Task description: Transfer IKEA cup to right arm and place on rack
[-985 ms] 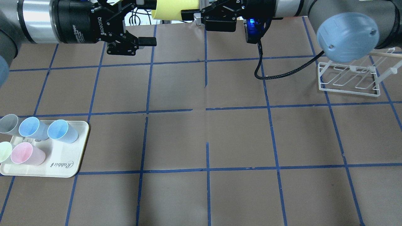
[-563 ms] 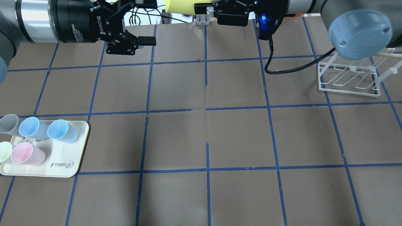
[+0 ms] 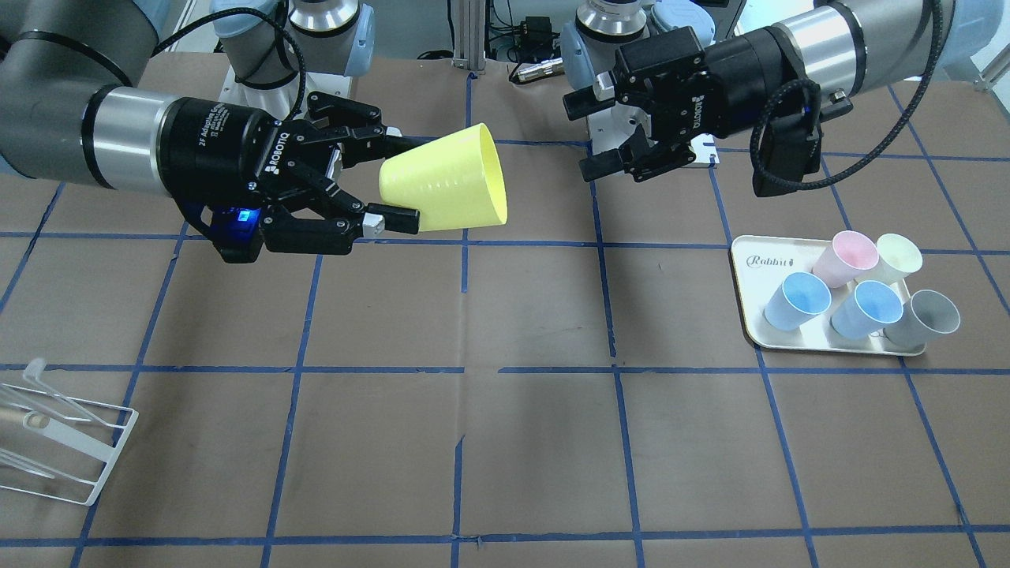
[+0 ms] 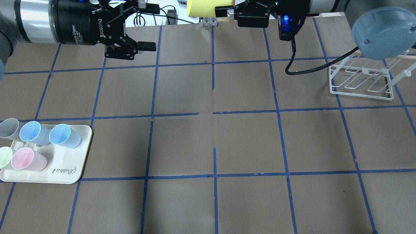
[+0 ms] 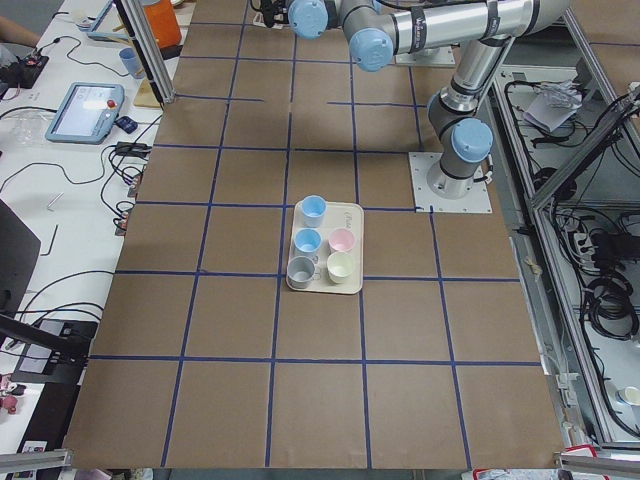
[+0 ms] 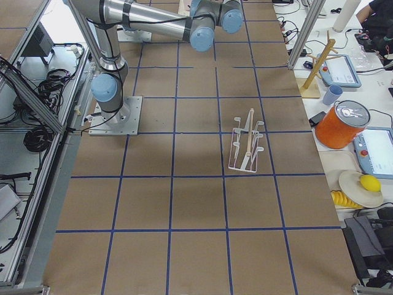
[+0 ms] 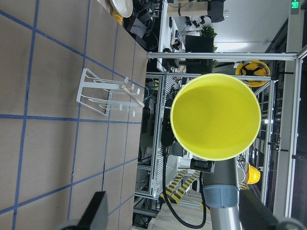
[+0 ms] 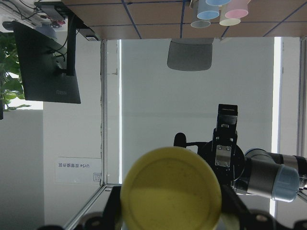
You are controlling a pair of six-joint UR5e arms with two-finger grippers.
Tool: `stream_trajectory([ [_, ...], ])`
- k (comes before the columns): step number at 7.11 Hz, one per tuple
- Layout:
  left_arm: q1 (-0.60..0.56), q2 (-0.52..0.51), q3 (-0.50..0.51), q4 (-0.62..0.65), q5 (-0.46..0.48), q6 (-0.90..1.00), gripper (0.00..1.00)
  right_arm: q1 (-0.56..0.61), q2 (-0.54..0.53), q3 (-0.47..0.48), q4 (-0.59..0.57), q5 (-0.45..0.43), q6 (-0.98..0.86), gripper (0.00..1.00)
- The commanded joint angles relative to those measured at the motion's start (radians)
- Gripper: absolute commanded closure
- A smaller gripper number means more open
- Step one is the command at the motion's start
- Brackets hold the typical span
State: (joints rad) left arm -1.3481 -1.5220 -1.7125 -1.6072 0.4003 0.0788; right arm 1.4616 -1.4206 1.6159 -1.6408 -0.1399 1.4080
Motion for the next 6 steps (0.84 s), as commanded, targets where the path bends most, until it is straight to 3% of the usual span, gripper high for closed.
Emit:
stream_trajectory([
  [1, -0.008, -0.055, 0.065, 0.103, 0.264, -0.048, 0.05, -0.018, -0.035, -0.002, -0.001, -0.218, -0.026, 1.00],
  [2, -0.025, -0.081, 0.118, 0.113, 0.376, -0.051, 0.03, -0.018, -0.064, 0.002, 0.001, -0.324, -0.117, 1.00],
  [4, -0.164, -0.151, 0.248, 0.112, 0.695, -0.053, 0.03, -0.017, -0.096, -0.005, 0.015, -0.548, -0.321, 1.00],
  [6, -0.285, -0.173, 0.342, 0.054, 0.965, -0.050, 0.00, -0.012, -0.121, 0.007, 0.018, -0.820, -0.579, 1.00],
])
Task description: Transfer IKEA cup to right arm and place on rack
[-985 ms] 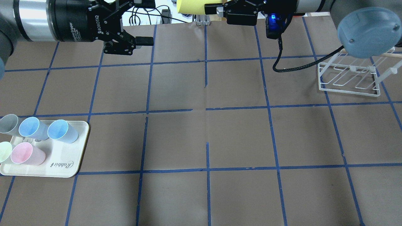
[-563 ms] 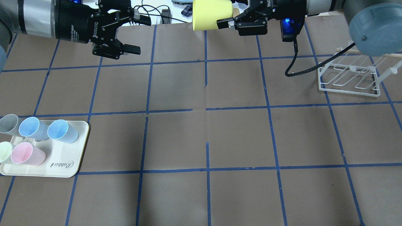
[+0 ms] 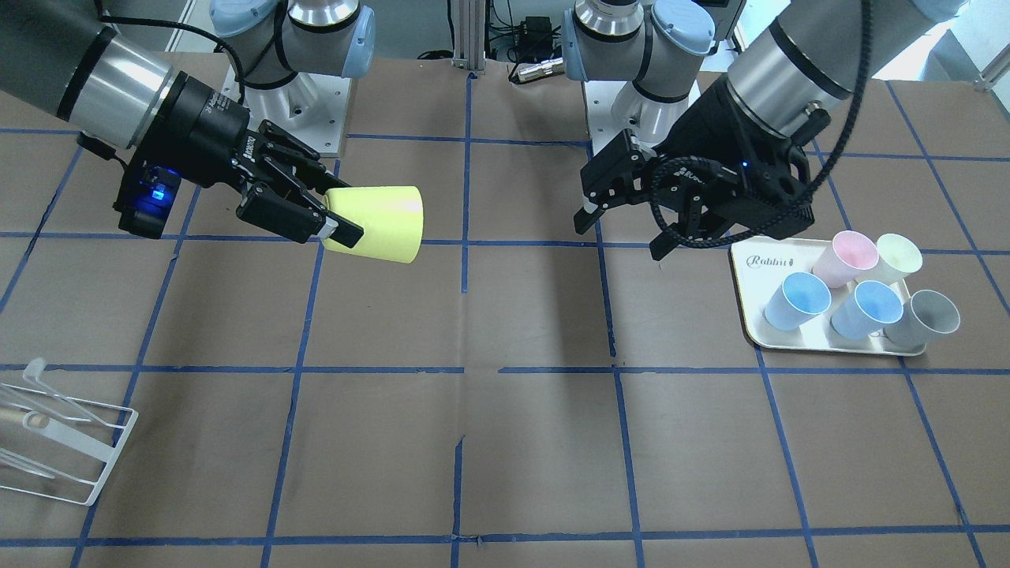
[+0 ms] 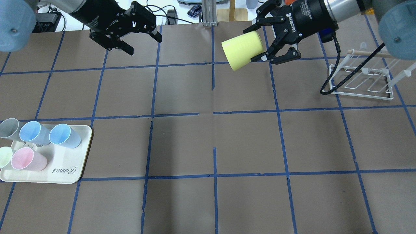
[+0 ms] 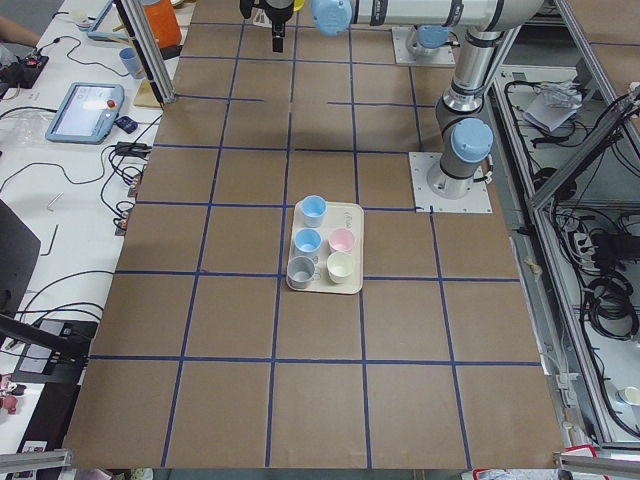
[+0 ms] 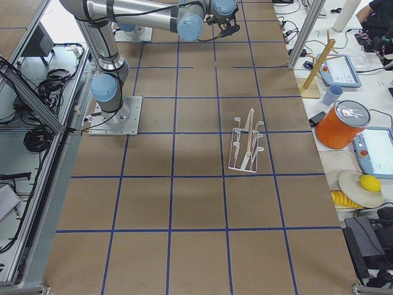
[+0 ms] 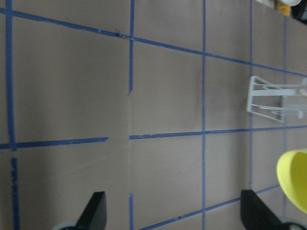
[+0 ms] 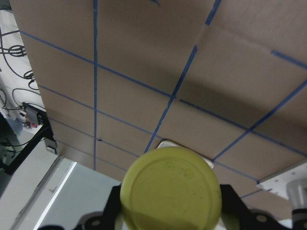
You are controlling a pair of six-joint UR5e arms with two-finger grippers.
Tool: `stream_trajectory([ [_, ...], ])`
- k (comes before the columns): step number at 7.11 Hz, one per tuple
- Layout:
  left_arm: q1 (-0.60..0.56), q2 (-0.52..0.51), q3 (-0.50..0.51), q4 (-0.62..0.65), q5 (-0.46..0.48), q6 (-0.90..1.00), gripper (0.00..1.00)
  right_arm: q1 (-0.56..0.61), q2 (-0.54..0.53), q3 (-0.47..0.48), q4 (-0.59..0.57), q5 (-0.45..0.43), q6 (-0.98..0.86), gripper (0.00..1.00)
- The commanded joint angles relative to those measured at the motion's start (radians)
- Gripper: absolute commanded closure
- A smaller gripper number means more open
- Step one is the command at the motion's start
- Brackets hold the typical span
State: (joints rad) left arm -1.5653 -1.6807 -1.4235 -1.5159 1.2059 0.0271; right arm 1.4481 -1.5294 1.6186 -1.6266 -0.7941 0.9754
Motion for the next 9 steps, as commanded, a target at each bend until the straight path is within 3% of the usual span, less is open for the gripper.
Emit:
stream_trajectory([
  [1, -0.071, -0.016, 0.064, -0.087, 0.191, 0.004, 0.00, -0.003, -0.012, 0.001, 0.005, -0.225, -0.196, 1.00],
  [3, -0.009, 0.045, 0.037, -0.210, 0.225, 0.017, 0.00, -0.003, -0.012, -0.003, 0.004, -0.446, -0.358, 1.00],
  [4, 0.070, 0.058, 0.032, -0.278, 0.350, 0.019, 0.00, -0.005, -0.012, -0.005, -0.008, -0.555, -0.400, 1.00],
  [5, 0.153, 0.068, 0.022, -0.314, 0.347, 0.016, 0.00, -0.011, -0.009, -0.005, -0.019, -0.618, -0.473, 1.00],
  [6, 0.162, 0.097, -0.004, -0.317, 0.336, 0.016, 0.00, -0.046, -0.009, -0.003, -0.025, -0.632, -0.492, 1.00],
  [7, 0.112, 0.114, -0.044, -0.284, 0.346, 0.013, 0.00, -0.086, -0.008, 0.003, -0.062, -0.673, -0.503, 1.00],
  [9, 0.044, 0.134, -0.171, -0.052, 0.369, 0.020, 0.00, -0.138, -0.005, 0.011, -0.145, -0.794, -0.625, 1.00],
])
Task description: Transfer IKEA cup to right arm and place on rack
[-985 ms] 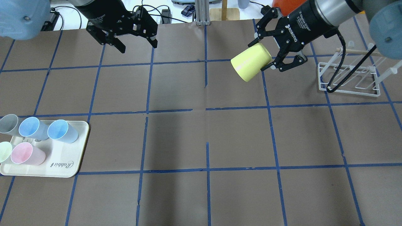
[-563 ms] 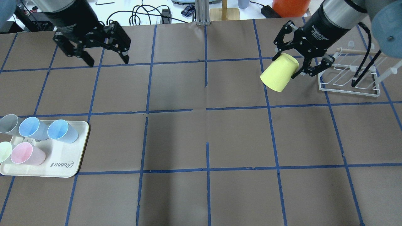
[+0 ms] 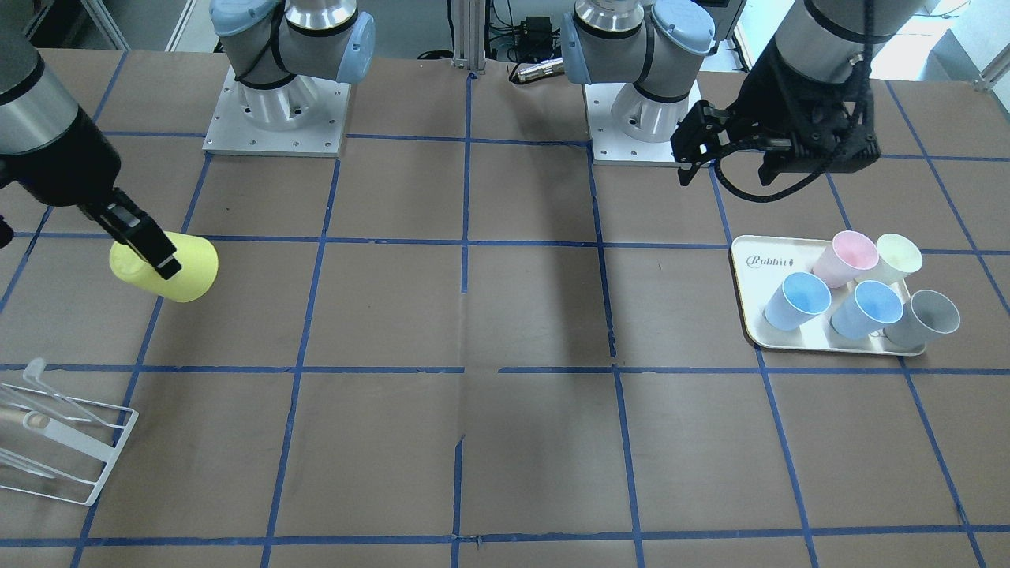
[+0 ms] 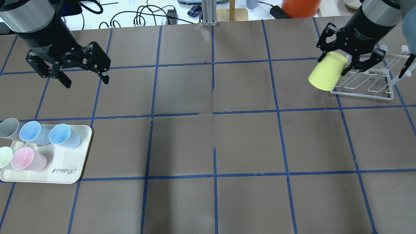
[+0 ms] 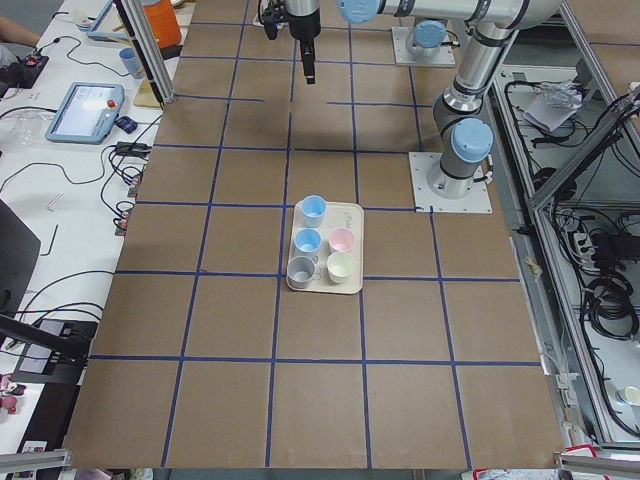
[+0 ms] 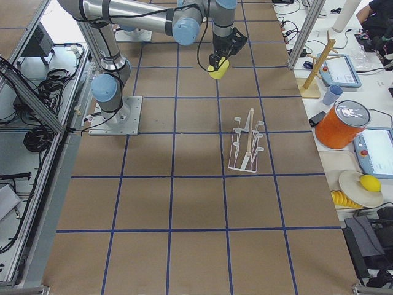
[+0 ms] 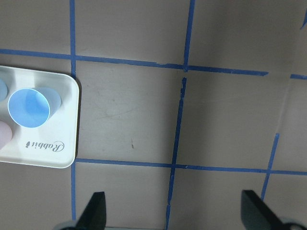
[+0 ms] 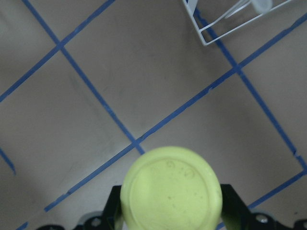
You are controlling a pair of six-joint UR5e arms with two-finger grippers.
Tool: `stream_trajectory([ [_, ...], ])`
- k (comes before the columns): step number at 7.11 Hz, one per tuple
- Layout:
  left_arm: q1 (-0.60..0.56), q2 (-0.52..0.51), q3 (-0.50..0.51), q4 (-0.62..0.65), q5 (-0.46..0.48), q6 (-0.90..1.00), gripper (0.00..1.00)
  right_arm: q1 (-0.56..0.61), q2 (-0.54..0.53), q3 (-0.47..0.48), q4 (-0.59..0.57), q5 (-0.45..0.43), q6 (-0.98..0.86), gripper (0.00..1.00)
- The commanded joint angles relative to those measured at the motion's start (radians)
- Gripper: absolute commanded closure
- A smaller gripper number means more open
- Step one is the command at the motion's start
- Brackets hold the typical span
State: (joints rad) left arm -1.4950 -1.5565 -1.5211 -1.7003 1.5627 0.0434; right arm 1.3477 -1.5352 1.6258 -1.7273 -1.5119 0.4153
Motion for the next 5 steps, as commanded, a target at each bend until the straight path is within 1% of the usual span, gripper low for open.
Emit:
stream_trajectory([
  [1, -0.027, 0.013, -0.077, 0.157, 0.016, 0.003, 0.00, -0.086, 0.016, 0.003, -0.060, -0.079, -0.090, 1.00],
  [2, -0.027, 0.015, -0.096, 0.162, 0.011, -0.002, 0.00, -0.119, 0.056, 0.003, -0.152, -0.082, -0.108, 1.00],
  [3, -0.027, 0.013, -0.093, 0.165, 0.001, -0.002, 0.00, -0.128, 0.099, 0.003, -0.243, -0.085, -0.151, 1.00],
  [4, -0.025, 0.013, -0.096, 0.166, 0.005, 0.001, 0.00, -0.130, 0.127, 0.003, -0.303, -0.087, -0.153, 1.00],
  [5, -0.025, 0.013, -0.094, 0.168, 0.004, 0.001, 0.00, -0.130, 0.144, 0.003, -0.322, -0.087, -0.142, 1.00],
])
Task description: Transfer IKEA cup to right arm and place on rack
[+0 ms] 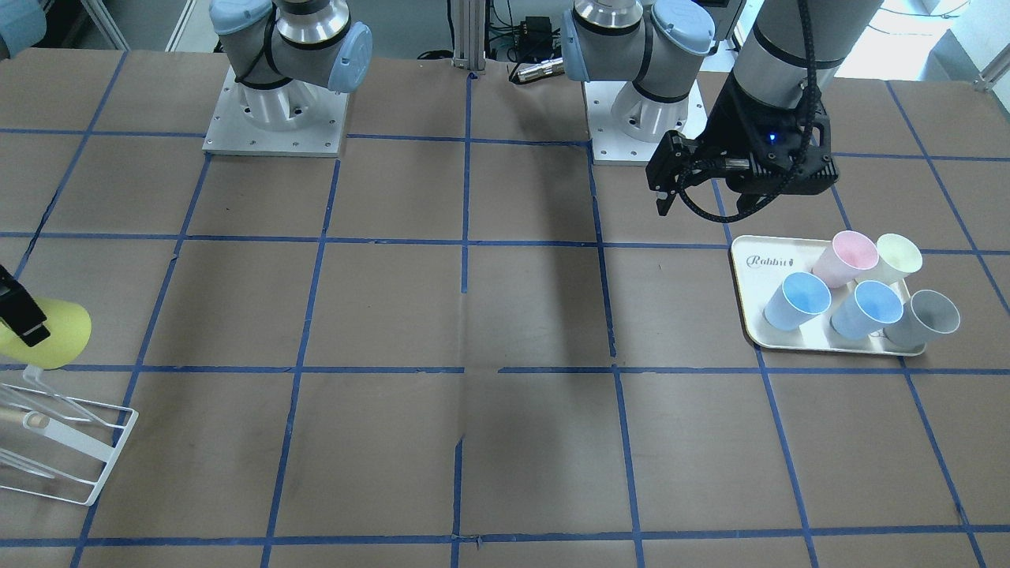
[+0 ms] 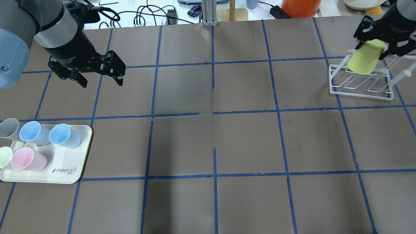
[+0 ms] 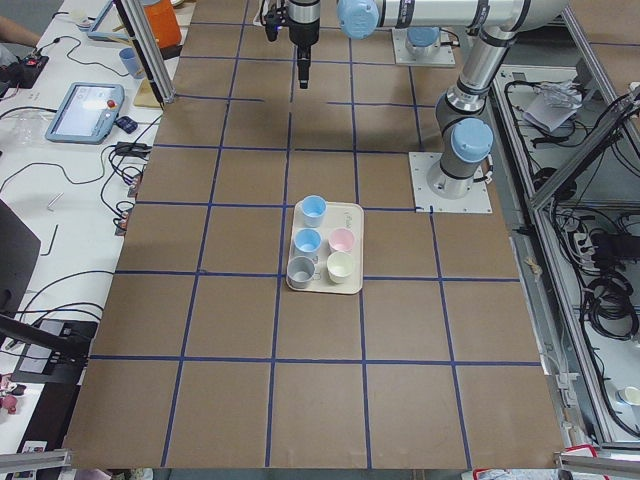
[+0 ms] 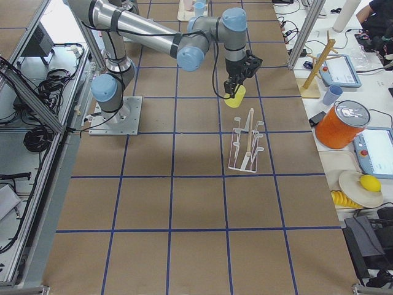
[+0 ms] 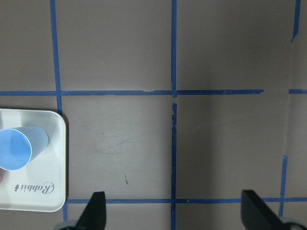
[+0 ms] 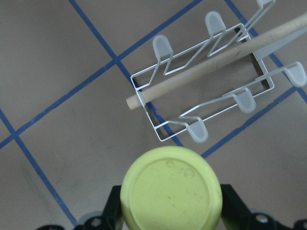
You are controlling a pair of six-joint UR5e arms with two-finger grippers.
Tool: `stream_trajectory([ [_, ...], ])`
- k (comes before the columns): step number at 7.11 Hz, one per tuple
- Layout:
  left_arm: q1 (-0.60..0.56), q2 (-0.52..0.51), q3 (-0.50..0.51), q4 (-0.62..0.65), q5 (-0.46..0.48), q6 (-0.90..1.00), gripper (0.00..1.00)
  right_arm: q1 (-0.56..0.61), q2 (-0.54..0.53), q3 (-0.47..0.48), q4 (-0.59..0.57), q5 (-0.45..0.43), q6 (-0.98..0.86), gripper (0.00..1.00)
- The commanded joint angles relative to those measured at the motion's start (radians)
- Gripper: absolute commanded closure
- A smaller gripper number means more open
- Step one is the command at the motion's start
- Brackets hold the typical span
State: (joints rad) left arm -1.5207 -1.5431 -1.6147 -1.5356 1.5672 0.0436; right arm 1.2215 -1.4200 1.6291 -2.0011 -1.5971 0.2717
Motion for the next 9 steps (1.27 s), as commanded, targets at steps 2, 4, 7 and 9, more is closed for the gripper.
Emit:
stream_trajectory([
  [2, 0.004, 0.000, 0.002, 0.003, -0.003, 0.001, 0.00, -0.005, 0.032, 0.000, -0.050, -0.059, 0.001, 1.00],
  [4, 0.004, 0.000, 0.003, 0.003, -0.003, 0.001, 0.00, -0.011, 0.073, 0.000, -0.091, -0.069, 0.000, 1.00],
  [7, 0.002, 0.000, -0.001, 0.003, -0.001, 0.001, 0.00, -0.036, 0.081, 0.000, -0.091, -0.066, 0.000, 1.00],
  [9, 0.002, 0.000, -0.001, 0.003, -0.001, 0.001, 0.00, -0.036, 0.093, 0.000, -0.091, -0.057, 0.003, 1.00],
])
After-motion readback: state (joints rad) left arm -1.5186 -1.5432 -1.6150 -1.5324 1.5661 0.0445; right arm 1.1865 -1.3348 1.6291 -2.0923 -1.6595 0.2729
